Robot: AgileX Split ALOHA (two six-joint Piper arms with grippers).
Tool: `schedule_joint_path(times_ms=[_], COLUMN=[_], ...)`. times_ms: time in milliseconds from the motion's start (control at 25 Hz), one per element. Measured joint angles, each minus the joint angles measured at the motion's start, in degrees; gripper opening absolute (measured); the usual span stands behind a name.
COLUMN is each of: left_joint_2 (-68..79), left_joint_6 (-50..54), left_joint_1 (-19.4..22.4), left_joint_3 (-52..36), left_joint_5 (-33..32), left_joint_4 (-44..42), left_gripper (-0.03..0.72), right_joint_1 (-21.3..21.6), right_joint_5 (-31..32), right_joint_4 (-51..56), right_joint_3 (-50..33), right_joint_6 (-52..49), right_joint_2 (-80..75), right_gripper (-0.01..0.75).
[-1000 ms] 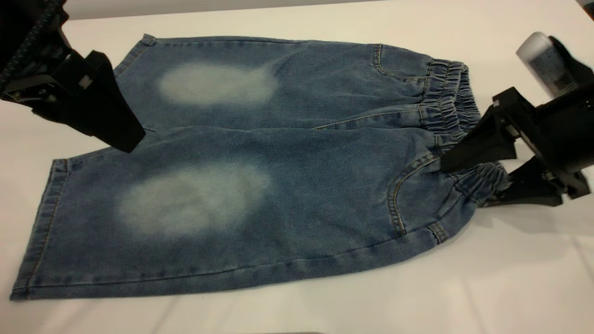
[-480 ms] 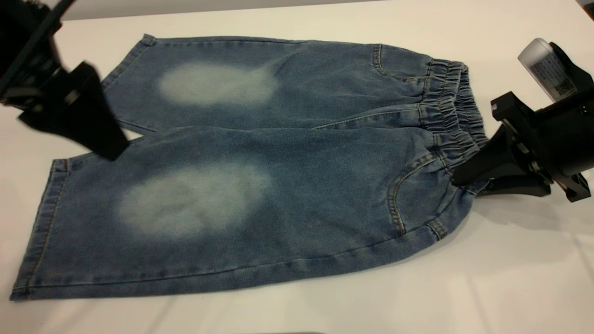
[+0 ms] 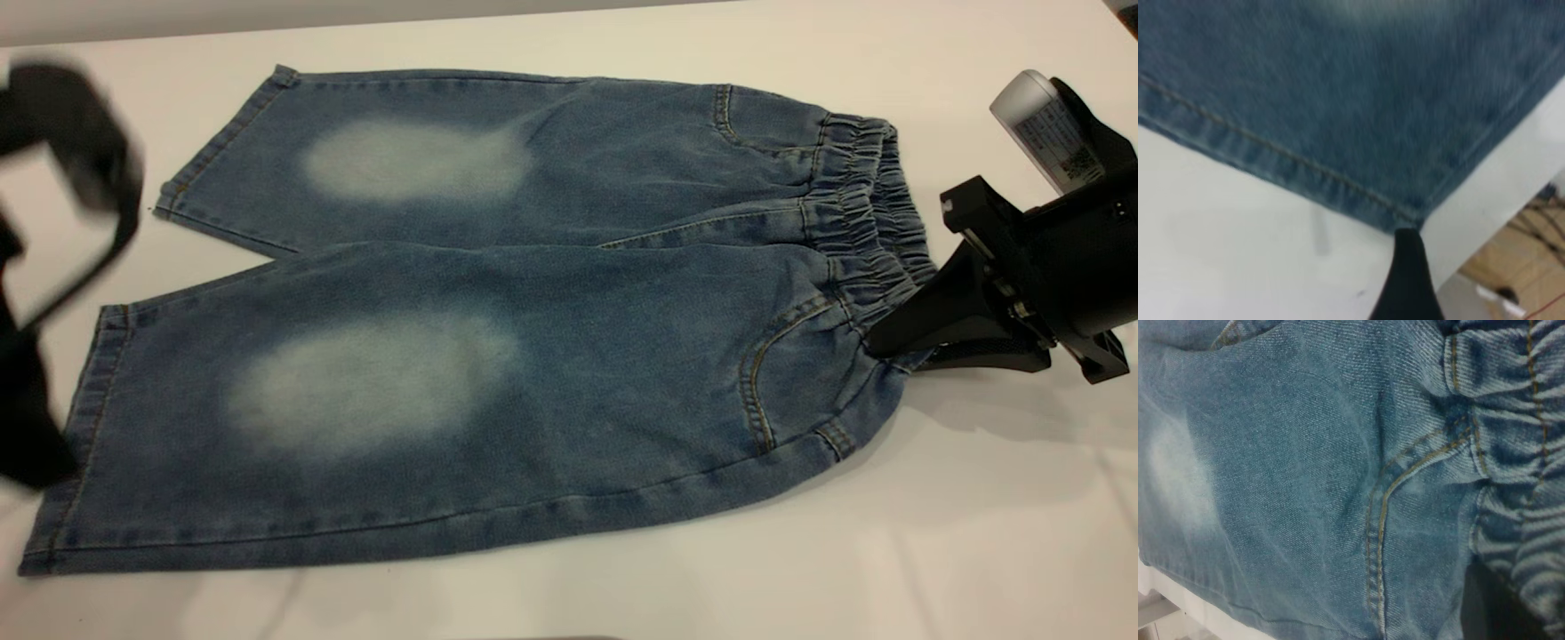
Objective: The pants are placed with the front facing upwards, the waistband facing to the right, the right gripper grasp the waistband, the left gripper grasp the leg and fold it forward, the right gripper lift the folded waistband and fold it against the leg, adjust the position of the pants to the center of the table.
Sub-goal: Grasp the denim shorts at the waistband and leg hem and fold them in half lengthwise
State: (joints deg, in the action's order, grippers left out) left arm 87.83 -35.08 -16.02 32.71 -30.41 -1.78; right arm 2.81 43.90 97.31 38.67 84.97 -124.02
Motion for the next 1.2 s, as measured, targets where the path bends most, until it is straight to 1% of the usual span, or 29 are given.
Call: schedule_joint_path(times_ms=[120,200,360,600,800,1040,1200], left_joint_2=[0.00,0.00,0.00,3.16,8.83,13.19,14.39], left_joint_6=[-0.05,-0.05,-0.05,-0.05,-0.05,-0.05,-0.22], left_joint_1=[0.00,0.00,0.00,0.00,0.00,0.00,0.00], left_joint_3=[-4.38,-7.12,-10.58,-11.02,-11.02,-11.02,-11.02], left_joint_5=[4.08,8.00,14.27,17.26,19.07,24.30,25.30], left_joint_4=[-2.35,-3.20,-4.15,-6.59,-6.79,-7.03,-10.27], left_gripper=[0.515,0.515,0.514,0.484,0.480,0.480,0.480], right_joint_1=[0.00,0.00,0.00,0.00,0.00,0.00,0.00], right_joint_5=[0.00,0.00,0.07,0.14,0.25,0.29,0.29], right_joint_4=[0.00,0.00,0.05,0.11,0.16,0.16,0.16], right_joint_3=[0.00,0.00,0.00,0.00,0.00,0.00,0.00], right_joint_6=[0.04,0.04,0.04,0.04,0.04,0.04,0.04], right_joint_2=[0.00,0.00,0.00,0.00,0.00,0.00,0.00], right_gripper=[0.040,0.040,0.041,0.043,0.046,0.050,0.050])
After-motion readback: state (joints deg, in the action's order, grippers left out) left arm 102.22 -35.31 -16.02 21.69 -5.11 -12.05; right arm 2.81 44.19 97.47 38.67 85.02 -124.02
